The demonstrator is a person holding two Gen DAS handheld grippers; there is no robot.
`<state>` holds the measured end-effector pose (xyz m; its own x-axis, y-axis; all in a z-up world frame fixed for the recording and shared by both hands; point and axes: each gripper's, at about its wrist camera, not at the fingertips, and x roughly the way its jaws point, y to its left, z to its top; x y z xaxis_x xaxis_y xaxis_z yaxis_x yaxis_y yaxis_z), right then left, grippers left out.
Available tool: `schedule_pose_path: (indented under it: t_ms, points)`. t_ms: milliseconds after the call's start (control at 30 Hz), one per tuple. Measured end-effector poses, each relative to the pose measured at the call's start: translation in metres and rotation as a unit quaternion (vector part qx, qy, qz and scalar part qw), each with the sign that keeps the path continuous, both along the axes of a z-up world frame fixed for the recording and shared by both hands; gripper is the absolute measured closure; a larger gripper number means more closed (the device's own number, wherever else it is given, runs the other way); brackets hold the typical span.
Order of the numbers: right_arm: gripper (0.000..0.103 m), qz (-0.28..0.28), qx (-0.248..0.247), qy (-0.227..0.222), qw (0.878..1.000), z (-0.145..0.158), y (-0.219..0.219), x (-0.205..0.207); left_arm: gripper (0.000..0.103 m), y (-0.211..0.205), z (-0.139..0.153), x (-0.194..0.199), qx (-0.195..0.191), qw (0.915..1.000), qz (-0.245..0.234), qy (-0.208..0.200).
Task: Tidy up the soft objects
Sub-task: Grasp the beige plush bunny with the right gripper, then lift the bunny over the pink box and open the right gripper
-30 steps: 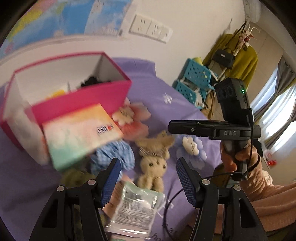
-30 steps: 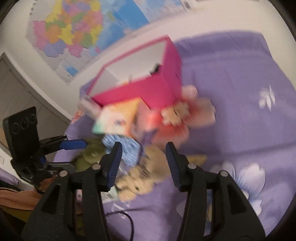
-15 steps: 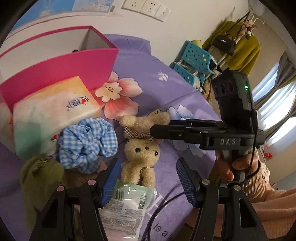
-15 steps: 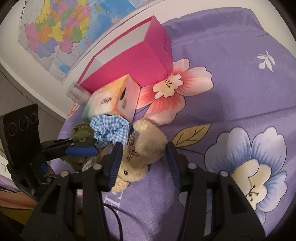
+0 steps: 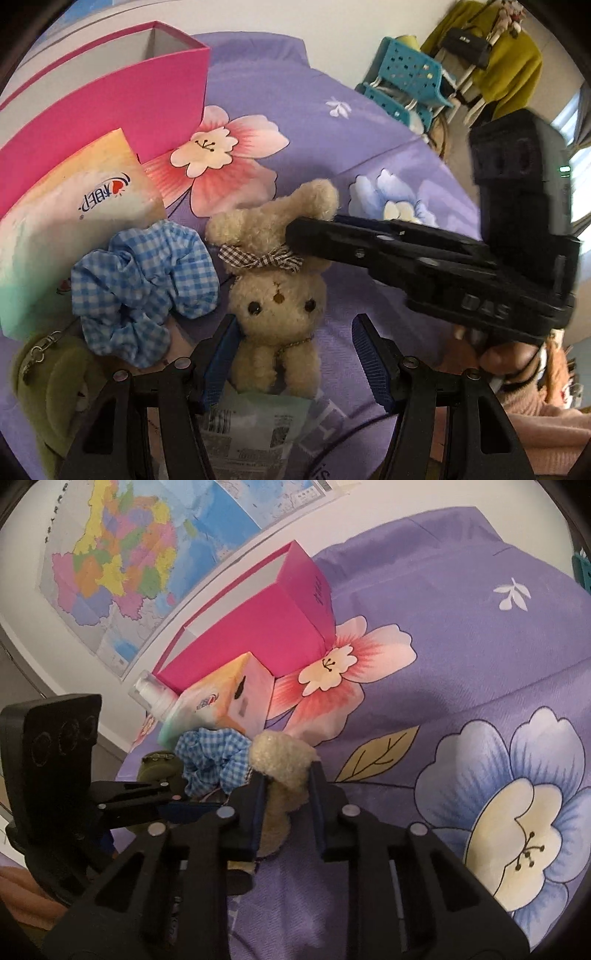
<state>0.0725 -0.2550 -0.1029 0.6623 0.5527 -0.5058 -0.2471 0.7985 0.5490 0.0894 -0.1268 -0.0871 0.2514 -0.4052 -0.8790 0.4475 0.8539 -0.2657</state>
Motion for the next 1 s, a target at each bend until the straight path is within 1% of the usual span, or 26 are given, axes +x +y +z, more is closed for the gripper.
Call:
schedule_pose_path:
  t_ms: [100,200,300,467,733,900,1000]
  points:
    - [0.079,0.003,-0.001,-0.015,1.000,0.005,0.002,-0.006,0.039,-0.005,-0.002,-0.003,0.010,0.9999,0.003,-0.001]
    - [0.079,0.010,0.005,-0.027,1.000,0.010,0.002,-0.010,0.039,-0.006,-0.001,-0.006,0.007,0.9999,0.008,-0.001]
    - [0.079,0.014,0.003,-0.039,0.999,0.016,0.005,-0.015,0.039,-0.006,0.004,-0.010,0.006,0.9999,0.012,-0.008]
    - [0.079,0.019,0.004,-0.058,0.998,0.028,0.005,-0.022,0.040,-0.006,0.017,-0.015,0.002,0.9994,0.016,-0.032]
    - [0.080,0.046,0.011,-0.097,0.994,0.065,0.005,-0.027,0.041,0.007,0.055,-0.020,-0.030,0.9950,0.033,-0.089]
    - [0.080,0.070,0.014,-0.118,0.990,0.092,0.011,-0.018,0.045,0.022,0.079,-0.017,-0.049,0.9905,0.049,-0.119]
    - [0.079,0.083,0.017,-0.127,0.988,0.106,0.014,-0.007,0.045,0.035,0.095,-0.008,-0.052,0.9870,0.063,-0.138]
